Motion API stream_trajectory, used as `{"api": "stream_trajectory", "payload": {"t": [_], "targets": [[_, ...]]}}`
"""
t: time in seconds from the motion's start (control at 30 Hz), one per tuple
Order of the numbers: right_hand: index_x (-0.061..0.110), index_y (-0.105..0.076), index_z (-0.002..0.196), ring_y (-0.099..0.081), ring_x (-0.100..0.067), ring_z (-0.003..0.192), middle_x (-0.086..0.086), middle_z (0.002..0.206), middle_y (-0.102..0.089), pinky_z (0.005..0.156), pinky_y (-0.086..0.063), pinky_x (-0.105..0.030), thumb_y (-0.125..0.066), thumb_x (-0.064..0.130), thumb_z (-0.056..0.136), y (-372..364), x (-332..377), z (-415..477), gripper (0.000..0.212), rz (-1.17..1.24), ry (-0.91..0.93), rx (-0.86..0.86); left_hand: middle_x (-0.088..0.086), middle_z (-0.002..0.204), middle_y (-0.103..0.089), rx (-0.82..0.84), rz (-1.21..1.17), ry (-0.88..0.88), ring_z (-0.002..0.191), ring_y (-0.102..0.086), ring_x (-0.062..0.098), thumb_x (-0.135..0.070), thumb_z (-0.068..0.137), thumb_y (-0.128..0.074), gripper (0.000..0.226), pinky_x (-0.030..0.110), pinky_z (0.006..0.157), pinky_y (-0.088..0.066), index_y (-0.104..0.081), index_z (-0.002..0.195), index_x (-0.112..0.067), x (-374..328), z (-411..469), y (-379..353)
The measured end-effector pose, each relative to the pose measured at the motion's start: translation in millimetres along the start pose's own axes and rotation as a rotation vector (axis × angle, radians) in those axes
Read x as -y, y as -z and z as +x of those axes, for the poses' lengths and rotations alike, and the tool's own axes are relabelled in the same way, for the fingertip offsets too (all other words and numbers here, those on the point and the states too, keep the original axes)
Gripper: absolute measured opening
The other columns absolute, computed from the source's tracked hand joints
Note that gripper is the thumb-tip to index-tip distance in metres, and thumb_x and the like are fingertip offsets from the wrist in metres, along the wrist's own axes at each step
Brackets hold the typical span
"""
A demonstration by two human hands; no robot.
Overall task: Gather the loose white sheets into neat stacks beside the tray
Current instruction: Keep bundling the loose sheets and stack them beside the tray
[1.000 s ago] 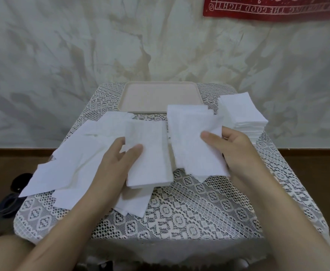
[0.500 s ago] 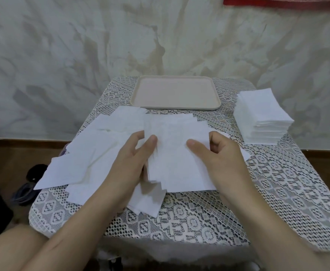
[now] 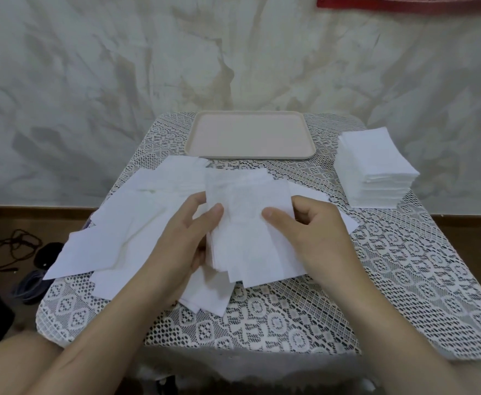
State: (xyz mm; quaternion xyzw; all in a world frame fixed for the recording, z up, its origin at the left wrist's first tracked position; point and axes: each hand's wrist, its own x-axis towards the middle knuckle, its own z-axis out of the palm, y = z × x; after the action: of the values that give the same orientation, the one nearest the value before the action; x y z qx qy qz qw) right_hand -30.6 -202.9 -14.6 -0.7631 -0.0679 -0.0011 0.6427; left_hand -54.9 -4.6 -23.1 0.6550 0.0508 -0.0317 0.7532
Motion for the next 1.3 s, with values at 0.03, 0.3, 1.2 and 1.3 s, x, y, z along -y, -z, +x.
{"api": "stream_trajectory", "payload": {"t": [0.03, 0.3, 1.2, 1.3], "targets": [[0.006, -0.065, 0.079, -0.055, -0.019, 0.066, -0.018, 0.081, -0.068, 0.064, -0.041, -0.036, -0.073, 0.047, 0.082, 1.2, -0.9, 0.5, 0.042, -0.025, 0.006, -0.006, 0.003, 0.119, -0.078, -0.002, 0.001, 0.004, 0.106, -0.074, 0.027, -0.041, 0.091, -0.070, 0.043, 0.049, 0.088, -0.046, -0.064, 0.132, -0.031, 0.8, 0.4, 0.7], [0.026, -0.062, 0.062, -0.053, -0.008, 0.052, 0.008, 0.058, -0.062, 0.054, -0.040, -0.026, -0.076, 0.027, 0.091, 9.7, 1.2, 1.9, 0.032, -0.046, -0.017, -0.006, 0.003, 0.120, -0.078, -0.022, -0.037, 0.002, 0.122, -0.065, 0.044, -0.043, 0.094, -0.071, 0.037, 0.059, 0.095, -0.051, -0.066, 0.130, -0.034, 0.8, 0.5, 0.3], [0.004, -0.068, 0.082, -0.065, -0.029, 0.073, -0.024, 0.086, -0.072, 0.064, -0.052, -0.052, -0.078, 0.024, 0.090, 6.8, 2.1, 5.0, 0.024, 0.069, -0.033, 0.000, 0.004, 0.121, -0.078, 0.009, -0.014, 0.010, 0.116, -0.071, 0.033, -0.046, 0.094, -0.071, 0.046, 0.068, 0.110, -0.043, -0.061, 0.137, -0.030, 2.9, 0.3, 2.1], [0.006, -0.069, 0.081, -0.067, -0.026, 0.072, -0.019, 0.083, -0.074, 0.067, -0.051, -0.046, -0.077, 0.023, 0.091, 6.1, 0.5, 5.8, 0.021, 0.091, -0.043, -0.011, 0.007, 0.121, -0.077, 0.028, -0.003, 0.007, 0.113, -0.073, 0.033, -0.040, 0.088, -0.067, 0.049, 0.062, 0.100, -0.050, -0.061, 0.135, -0.030, 3.6, 0.6, 3.0]]}}
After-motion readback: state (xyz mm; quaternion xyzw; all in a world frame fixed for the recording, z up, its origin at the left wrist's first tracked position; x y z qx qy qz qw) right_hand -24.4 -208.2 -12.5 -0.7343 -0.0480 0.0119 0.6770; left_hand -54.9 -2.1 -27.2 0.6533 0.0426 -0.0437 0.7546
